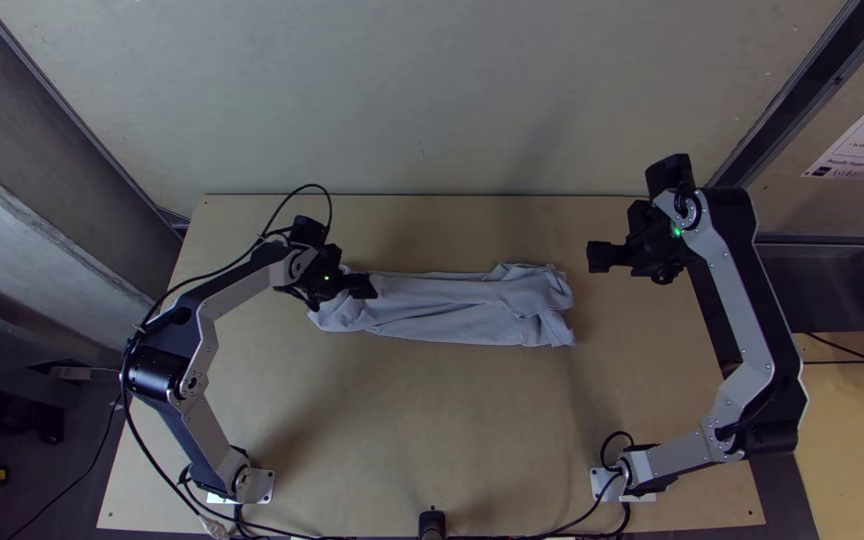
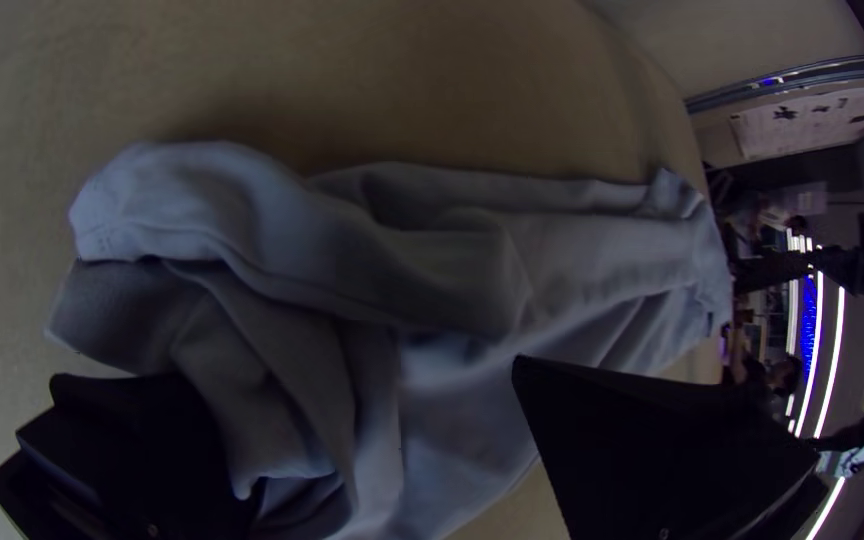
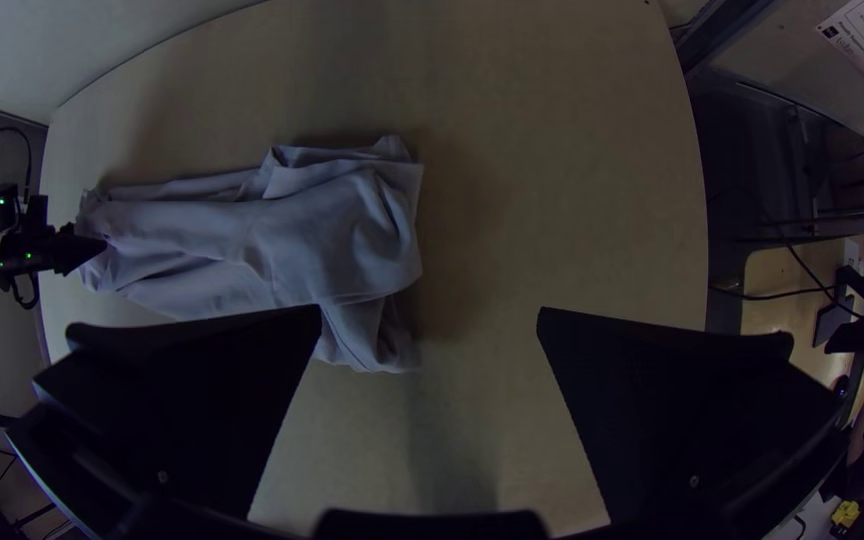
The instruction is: Fold the t-shirt
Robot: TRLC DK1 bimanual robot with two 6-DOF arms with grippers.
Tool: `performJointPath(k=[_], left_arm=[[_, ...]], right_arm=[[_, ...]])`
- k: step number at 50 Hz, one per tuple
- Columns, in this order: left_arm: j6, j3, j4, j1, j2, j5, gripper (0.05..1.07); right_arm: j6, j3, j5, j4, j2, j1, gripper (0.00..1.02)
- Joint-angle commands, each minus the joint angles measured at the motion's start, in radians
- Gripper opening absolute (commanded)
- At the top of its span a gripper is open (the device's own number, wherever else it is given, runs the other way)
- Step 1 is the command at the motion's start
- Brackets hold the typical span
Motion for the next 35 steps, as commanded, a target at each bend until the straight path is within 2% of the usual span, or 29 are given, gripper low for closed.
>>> performJointPath(k=[1, 3, 8, 9, 14, 20, 26, 35], left_arm=[[-0.043, -0.011, -0.013, -0.047, 0.086, -0.080, 0.94], [-0.050, -0.004, -0.016, -0.056, 0.087, -0.106, 0.78], [-0.066, 0.013, -0.015, -0.067, 0.098, -0.164, 0.06], [-0.066, 0.018, -0.016, -0.067, 0.101, -0.165, 0.09], [-0.066, 0.026, -0.035, -0.066, 0.101, -0.172, 0.08], [-0.056, 0.065, -0.121, -0.047, 0.098, -0.245, 0.08], [-0.006, 0.087, -0.199, 0.005, 0.071, -0.336, 0.08], [0.126, 0.079, -0.246, 0.178, 0.031, -0.334, 0.08]], right_arm=[[0.020, -0.044, 0.000, 0.006, -0.050, 0.006, 0.99], [0.020, -0.057, 0.000, 0.012, -0.058, 0.006, 0.99], [0.020, -0.077, 0.000, 0.020, -0.072, 0.000, 0.99], [0.020, -0.080, 0.000, 0.020, -0.073, -0.002, 0.99], [0.020, -0.092, 0.000, 0.029, -0.083, -0.006, 0.99], [0.022, -0.101, -0.001, 0.035, -0.089, -0.005, 0.99], [0.025, -0.104, -0.001, 0.045, -0.087, -0.003, 0.99], [0.028, -0.107, 0.000, 0.062, -0.083, 0.001, 0.99]])
